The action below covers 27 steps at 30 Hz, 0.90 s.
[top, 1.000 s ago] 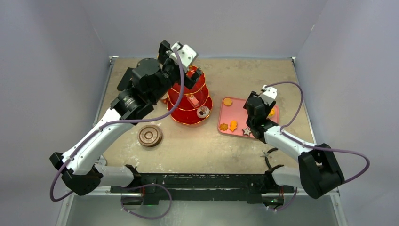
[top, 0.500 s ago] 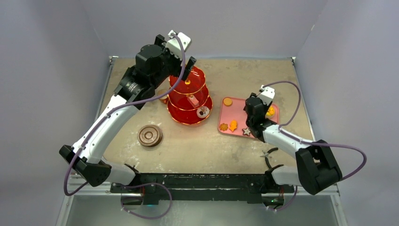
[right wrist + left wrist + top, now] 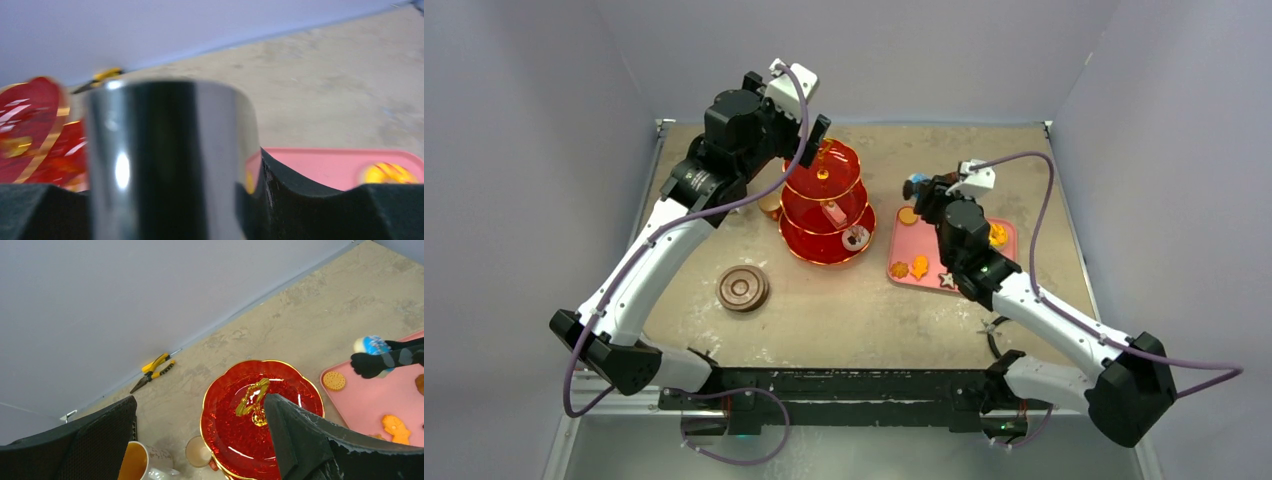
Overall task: Serve the afternoon tea
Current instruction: Pick up the desert from the tray, then place the desert on the desert table.
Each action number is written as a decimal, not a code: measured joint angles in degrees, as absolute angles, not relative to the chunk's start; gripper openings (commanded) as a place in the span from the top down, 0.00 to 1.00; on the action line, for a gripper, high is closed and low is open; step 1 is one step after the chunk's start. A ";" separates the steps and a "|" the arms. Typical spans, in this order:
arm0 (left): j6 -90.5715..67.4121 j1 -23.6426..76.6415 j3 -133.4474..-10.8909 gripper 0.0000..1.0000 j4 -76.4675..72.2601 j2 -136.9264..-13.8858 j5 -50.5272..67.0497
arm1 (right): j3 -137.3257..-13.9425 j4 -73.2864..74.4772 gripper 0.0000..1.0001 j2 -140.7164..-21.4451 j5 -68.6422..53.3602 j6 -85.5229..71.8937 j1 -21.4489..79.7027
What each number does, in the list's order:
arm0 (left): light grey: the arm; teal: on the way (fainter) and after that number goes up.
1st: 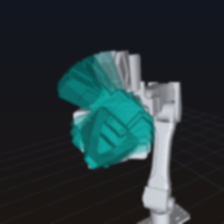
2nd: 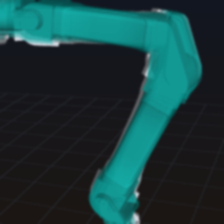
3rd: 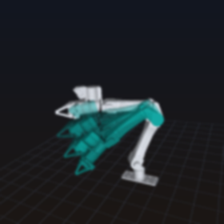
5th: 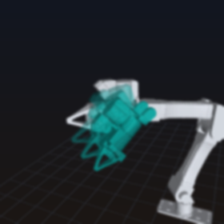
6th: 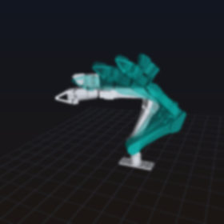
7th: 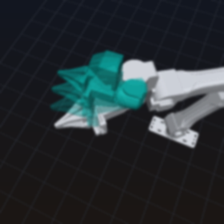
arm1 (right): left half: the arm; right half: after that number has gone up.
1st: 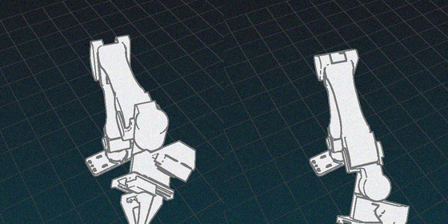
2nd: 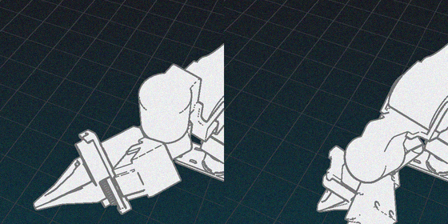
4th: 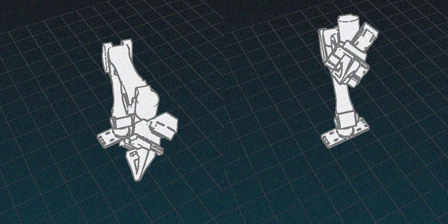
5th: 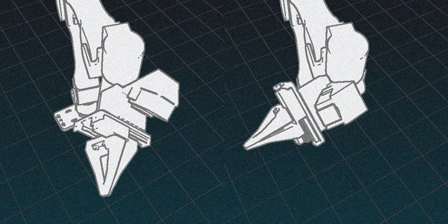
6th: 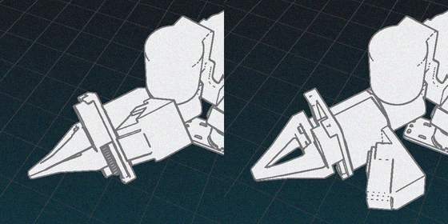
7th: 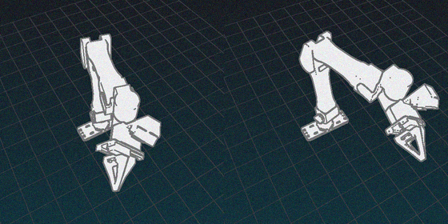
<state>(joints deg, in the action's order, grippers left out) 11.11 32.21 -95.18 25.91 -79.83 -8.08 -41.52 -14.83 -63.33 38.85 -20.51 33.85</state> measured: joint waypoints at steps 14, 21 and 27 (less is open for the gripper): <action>10.24 31.88 -95.37 0.02 27.51 -79.83 -6.50 | -45.74 -28.47 0.54 -69.04 18.68 -10.26 38.85; 10.04 31.88 -95.37 0.02 27.68 -79.83 -6.17 | -46.02 -30.00 0.54 -71.83 12.23 -7.40 38.94; 10.04 31.88 -95.57 0.03 27.97 -79.83 -5.98 | -46.92 -31.29 0.51 -74.35 9.21 -6.37 38.94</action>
